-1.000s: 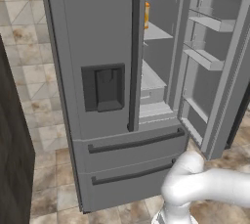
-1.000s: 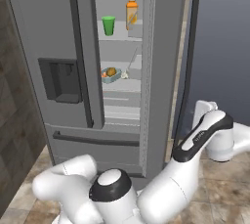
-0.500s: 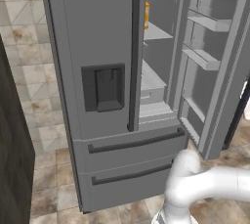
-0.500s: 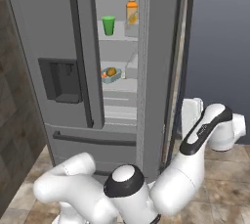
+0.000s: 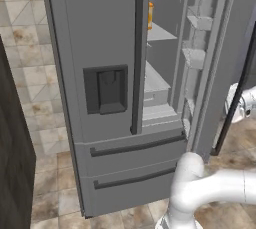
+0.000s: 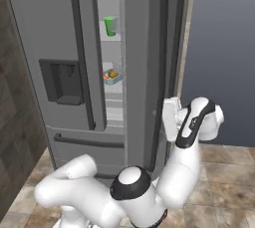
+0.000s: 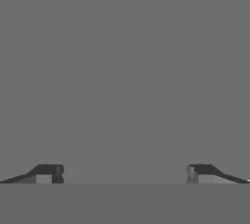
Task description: Place the tupperware on the second highest shelf of the fridge. Make space for the tupperware among the existing items by rearranging them on the shelves if needed. Close the fridge door when finished.
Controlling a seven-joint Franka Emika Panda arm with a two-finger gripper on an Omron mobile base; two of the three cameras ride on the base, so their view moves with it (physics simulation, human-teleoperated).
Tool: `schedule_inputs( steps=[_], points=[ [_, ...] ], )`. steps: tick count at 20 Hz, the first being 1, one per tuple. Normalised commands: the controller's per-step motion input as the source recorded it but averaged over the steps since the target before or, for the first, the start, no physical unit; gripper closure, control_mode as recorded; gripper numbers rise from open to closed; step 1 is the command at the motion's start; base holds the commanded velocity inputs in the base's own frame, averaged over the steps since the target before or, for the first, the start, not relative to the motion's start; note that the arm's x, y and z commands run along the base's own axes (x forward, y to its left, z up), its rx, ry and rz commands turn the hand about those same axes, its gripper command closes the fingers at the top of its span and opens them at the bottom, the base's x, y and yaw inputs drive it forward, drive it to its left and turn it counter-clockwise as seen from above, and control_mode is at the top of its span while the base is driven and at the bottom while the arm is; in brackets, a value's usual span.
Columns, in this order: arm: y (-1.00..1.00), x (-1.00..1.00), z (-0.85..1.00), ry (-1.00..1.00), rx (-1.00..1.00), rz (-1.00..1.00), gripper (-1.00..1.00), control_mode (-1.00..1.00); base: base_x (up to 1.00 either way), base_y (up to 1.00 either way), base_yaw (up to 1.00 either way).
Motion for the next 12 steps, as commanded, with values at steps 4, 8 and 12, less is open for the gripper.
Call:
schedule_inputs(
  steps=[4,8,12],
  points=[
    [1.00,0.00,0.00,-0.28,0.00,0.18,-1.00,-1.00,0.00,0.00,0.00],
    [0.95,0.08,0.04,-0.34,0.00,0.08,-1.00,-1.00,0.00,0.00,0.00],
    [0.72,0.26,0.19,-0.35,0.00,0.00,-1.00,-1.00,0.00,0.00,0.00]
  ],
)
